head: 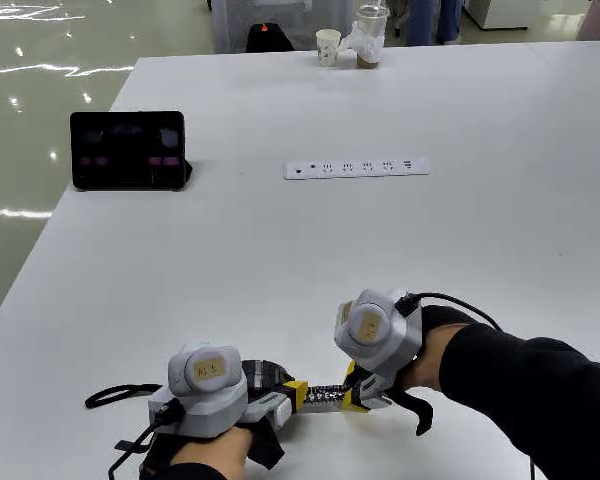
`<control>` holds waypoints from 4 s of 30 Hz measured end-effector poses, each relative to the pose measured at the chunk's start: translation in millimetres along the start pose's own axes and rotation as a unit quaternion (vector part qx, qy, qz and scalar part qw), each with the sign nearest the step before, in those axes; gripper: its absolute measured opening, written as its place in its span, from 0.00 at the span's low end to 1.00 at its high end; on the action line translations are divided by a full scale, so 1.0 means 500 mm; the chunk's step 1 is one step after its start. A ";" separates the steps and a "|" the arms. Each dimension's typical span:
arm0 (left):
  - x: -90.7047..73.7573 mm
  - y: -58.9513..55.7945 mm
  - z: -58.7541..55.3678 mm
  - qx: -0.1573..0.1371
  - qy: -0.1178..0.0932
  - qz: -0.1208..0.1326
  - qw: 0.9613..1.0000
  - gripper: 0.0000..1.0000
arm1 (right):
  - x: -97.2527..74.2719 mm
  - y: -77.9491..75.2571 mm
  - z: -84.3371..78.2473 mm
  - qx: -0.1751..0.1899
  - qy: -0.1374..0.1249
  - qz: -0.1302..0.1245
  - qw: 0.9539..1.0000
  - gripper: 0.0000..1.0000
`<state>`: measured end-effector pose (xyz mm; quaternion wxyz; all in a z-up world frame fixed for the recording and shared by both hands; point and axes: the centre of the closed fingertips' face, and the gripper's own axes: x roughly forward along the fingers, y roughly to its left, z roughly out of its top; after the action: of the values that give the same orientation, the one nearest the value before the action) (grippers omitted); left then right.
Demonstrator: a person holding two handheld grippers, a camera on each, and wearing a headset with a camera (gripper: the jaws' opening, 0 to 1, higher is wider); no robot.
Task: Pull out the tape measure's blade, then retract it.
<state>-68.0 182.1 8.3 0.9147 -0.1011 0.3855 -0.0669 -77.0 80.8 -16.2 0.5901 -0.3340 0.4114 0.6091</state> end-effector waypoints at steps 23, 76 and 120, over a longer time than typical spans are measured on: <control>0.002 0.000 -0.002 0.014 0.003 0.001 1.000 0.62 | 0.009 0.002 0.020 -0.008 -0.016 0.000 1.000 0.11; -0.001 0.001 0.001 0.003 0.000 -0.005 1.000 0.61 | 0.037 0.019 0.076 -0.014 -0.028 0.007 0.999 0.12; -0.003 0.001 0.003 0.019 -0.004 -0.013 1.000 0.61 | 0.043 0.023 0.091 -0.013 -0.065 0.011 0.998 0.11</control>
<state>-68.0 183.2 9.9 0.9171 -0.0888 0.3790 -0.0859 -86.5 131.3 -14.1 0.6046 -0.2969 0.3681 0.6409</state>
